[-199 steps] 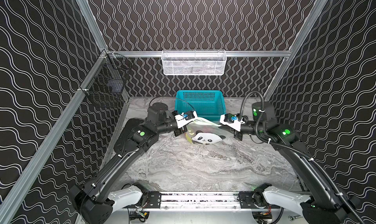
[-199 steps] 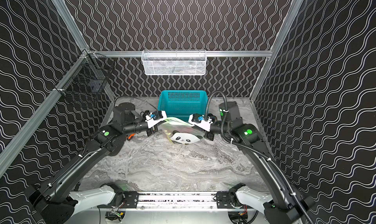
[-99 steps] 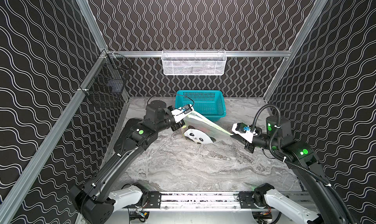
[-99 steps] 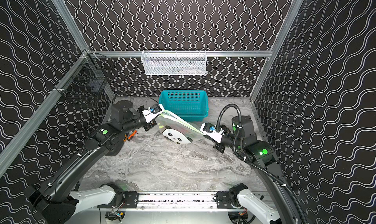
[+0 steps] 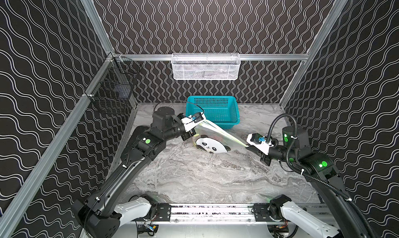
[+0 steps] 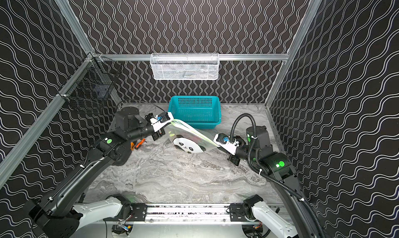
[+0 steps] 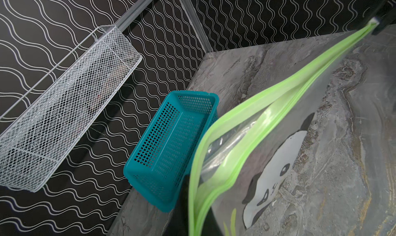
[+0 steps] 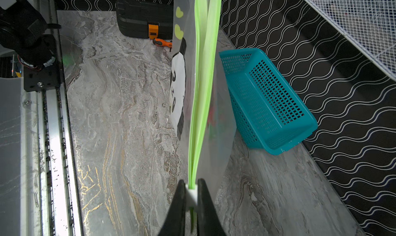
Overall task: Open the zip-top bag and take out the dragon fruit
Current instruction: Unzip the zipper on the zipper food storage bag, then open the zipper of the food storage bag at the center of the board.
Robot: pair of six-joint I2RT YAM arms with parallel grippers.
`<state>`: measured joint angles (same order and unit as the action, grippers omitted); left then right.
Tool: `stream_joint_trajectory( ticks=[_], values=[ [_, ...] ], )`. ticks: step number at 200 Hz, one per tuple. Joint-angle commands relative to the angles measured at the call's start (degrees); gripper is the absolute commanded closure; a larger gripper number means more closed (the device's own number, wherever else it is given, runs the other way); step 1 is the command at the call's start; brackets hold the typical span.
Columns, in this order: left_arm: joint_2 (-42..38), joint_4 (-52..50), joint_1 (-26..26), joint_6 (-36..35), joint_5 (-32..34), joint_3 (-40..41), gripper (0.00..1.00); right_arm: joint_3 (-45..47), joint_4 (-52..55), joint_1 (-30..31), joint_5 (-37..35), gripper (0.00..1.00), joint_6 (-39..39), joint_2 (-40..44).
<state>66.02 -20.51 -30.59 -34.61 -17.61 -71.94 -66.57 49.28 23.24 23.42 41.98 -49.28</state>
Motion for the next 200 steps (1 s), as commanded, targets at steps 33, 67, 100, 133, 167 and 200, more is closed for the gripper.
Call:
stream_joint_trajectory(
  ticks=[33, 67, 100, 133, 167, 200],
  values=[
    [0.3, -0.9, 0.4, -4.4, -12.1, -0.6, 1.0, -5.9, -9.6, 0.0, 5.2, 0.44, -11.4, -1.1],
    [-0.1, -3.1, 0.3, -6.8, -15.3, -0.6, 1.0, -11.6, -15.9, 0.8, 16.5, 0.36, -22.4, -9.4],
    [-0.7, -3.8, 0.3, -7.1, -16.4, -0.7, 1.0, -18.9, -12.6, 3.4, 18.8, 0.36, -21.2, -20.4],
    [-1.0, -4.3, 0.3, -7.3, -16.5, -0.4, 1.0, -22.6, -9.7, 6.0, 19.5, 0.38, -18.9, -26.7],
    [-1.2, -4.1, 0.4, -7.4, -16.5, 0.0, 1.0, -22.2, -8.8, 6.3, 17.3, 0.45, -17.0, -29.0],
    [-0.9, -3.5, 0.2, -7.1, -16.8, 0.1, 1.0, -21.4, -6.6, 7.2, 14.1, 0.55, -14.4, -30.6]
  ],
)
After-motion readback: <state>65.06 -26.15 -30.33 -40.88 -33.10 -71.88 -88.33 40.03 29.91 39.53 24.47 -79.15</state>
